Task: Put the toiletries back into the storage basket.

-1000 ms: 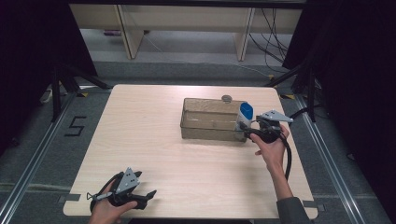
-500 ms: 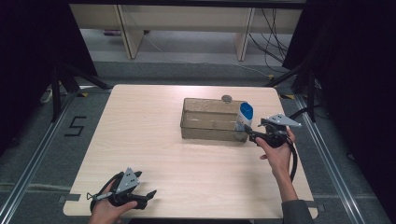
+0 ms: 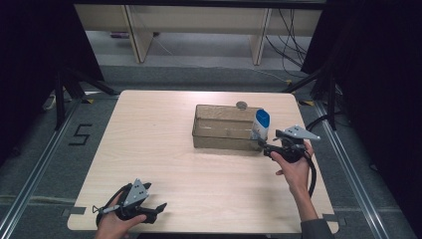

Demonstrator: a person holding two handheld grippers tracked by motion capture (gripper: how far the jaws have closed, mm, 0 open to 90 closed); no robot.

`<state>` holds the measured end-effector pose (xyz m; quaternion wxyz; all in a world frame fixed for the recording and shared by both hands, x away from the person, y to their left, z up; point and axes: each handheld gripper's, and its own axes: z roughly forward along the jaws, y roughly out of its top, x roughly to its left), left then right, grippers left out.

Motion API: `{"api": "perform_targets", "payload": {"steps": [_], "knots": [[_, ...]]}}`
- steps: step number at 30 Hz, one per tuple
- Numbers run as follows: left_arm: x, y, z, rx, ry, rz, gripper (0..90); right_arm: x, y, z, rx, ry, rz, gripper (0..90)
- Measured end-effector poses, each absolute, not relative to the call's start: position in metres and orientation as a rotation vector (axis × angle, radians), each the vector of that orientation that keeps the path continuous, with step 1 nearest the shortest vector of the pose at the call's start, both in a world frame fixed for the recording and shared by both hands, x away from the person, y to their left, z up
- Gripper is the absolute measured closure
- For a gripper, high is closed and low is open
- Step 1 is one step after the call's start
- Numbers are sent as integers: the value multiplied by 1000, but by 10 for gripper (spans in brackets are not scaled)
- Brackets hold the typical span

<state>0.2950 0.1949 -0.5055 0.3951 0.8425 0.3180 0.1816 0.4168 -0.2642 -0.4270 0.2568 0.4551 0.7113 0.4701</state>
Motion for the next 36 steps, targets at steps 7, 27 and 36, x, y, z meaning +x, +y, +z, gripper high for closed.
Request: {"api": "perform_targets", "payload": {"steps": [7,27,36], "knots": [[295,195,-506,2142,805,469,150,409,-260,-432,1221,1952,1269,236],[296,196,-505,2152,803,471,150,386,-255,-442,1211,1996,1281,234],[296,196,-505,2144,805,468,150,376,-252,-445,1208,2032,1292,233]]}}
